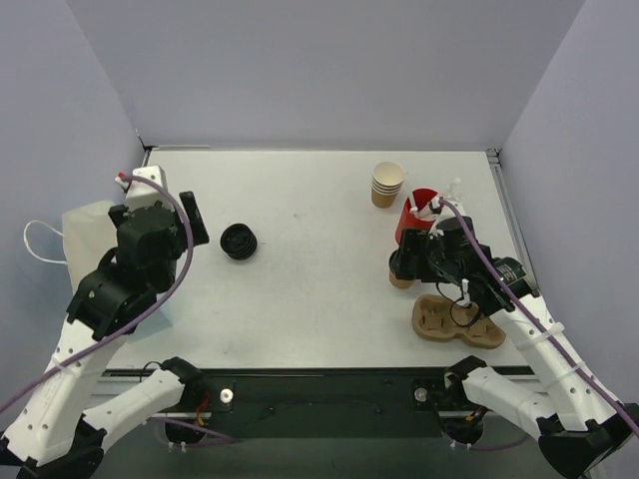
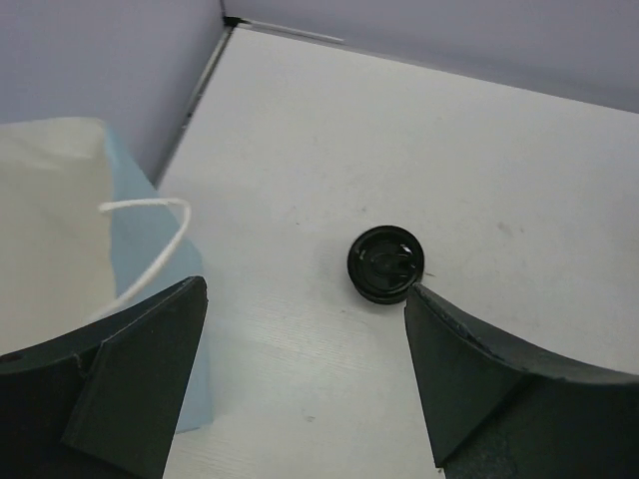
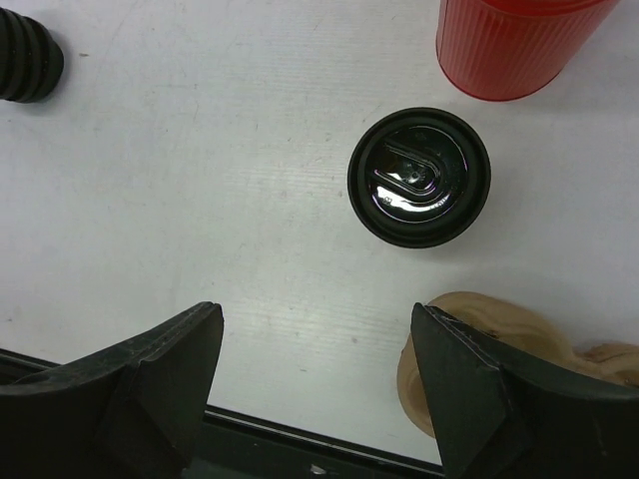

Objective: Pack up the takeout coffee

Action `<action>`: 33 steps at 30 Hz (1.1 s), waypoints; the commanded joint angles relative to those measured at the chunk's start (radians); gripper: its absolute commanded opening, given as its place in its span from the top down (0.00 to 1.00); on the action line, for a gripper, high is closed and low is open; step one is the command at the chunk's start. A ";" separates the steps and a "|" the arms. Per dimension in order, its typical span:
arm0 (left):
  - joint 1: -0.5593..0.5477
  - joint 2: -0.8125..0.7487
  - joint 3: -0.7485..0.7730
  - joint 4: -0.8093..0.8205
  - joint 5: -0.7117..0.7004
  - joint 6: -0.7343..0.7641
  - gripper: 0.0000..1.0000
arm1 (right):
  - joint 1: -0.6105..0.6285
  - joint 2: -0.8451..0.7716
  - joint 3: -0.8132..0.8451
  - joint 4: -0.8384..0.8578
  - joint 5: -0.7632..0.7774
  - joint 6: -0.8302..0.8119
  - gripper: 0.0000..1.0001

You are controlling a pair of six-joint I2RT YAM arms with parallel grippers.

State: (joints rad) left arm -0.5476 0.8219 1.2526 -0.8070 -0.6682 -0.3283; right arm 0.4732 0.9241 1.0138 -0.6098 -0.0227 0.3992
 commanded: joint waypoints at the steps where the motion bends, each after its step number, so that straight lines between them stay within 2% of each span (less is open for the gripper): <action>1: 0.029 0.129 0.177 -0.146 -0.313 0.003 0.11 | 0.013 -0.019 -0.035 -0.025 -0.025 -0.011 0.23; 5: 0.136 0.167 0.226 -0.135 -0.320 0.063 0.16 | 0.018 -0.024 -0.049 -0.024 -0.042 -0.020 0.23; 9: 0.306 0.177 0.196 -0.101 -0.239 0.107 0.20 | 0.019 -0.030 -0.058 -0.018 -0.077 -0.026 0.23; 13: 0.394 0.163 0.127 -0.054 -0.134 0.121 0.20 | 0.019 -0.031 -0.067 -0.008 -0.091 -0.033 0.23; 21: 0.482 0.192 0.054 -0.063 -0.022 0.040 0.21 | 0.021 -0.025 -0.064 0.012 -0.120 -0.028 0.23; 24: 0.491 0.188 0.022 -0.052 -0.005 0.037 0.26 | 0.024 -0.025 -0.064 0.012 -0.120 -0.031 0.23; 29: 0.491 0.140 0.002 -0.026 0.077 0.075 0.27 | 0.022 -0.024 -0.064 0.015 -0.121 -0.025 0.23; 31: 0.492 0.115 -0.002 -0.014 0.067 0.077 0.24 | 0.025 -0.021 -0.063 0.018 -0.123 -0.022 0.23; 33: 0.495 0.118 -0.008 -0.011 0.000 0.060 0.24 | 0.031 -0.019 -0.061 0.021 -0.125 -0.016 0.23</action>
State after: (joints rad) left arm -0.0628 0.9775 1.2404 -0.8825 -0.6327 -0.2653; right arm 0.4911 0.9031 0.9504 -0.6025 -0.1371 0.3729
